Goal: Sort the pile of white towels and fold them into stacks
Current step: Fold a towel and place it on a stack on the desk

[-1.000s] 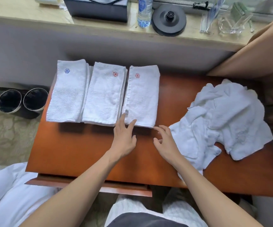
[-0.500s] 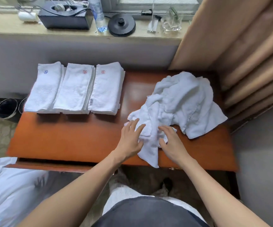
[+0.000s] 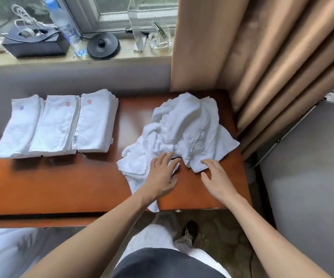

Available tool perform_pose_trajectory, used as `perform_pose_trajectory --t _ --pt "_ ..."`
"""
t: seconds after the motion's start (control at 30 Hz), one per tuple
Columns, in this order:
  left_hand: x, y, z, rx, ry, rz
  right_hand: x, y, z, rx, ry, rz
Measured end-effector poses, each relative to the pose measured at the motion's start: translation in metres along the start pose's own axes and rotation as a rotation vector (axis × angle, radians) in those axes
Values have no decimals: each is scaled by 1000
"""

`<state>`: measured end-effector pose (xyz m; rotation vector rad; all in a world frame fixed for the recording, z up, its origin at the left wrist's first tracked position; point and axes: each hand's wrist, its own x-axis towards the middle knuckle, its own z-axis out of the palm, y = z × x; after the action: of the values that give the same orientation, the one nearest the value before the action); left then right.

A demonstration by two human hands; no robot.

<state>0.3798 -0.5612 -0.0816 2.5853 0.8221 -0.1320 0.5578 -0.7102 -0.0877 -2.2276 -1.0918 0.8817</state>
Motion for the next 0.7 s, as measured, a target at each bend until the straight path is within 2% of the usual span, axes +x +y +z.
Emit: perform_pose_trajectory --t 0.5,0.6,0.7 --pt "119 -23 29 -58 -87 -51 133 8 -28 -51 -139 81" --pt "123 -23 30 -80 -112 -69 155 8 -23 85 -154 150" --pt "127 -26 31 -107 -108 -93 173 3 -21 325 -88 283"
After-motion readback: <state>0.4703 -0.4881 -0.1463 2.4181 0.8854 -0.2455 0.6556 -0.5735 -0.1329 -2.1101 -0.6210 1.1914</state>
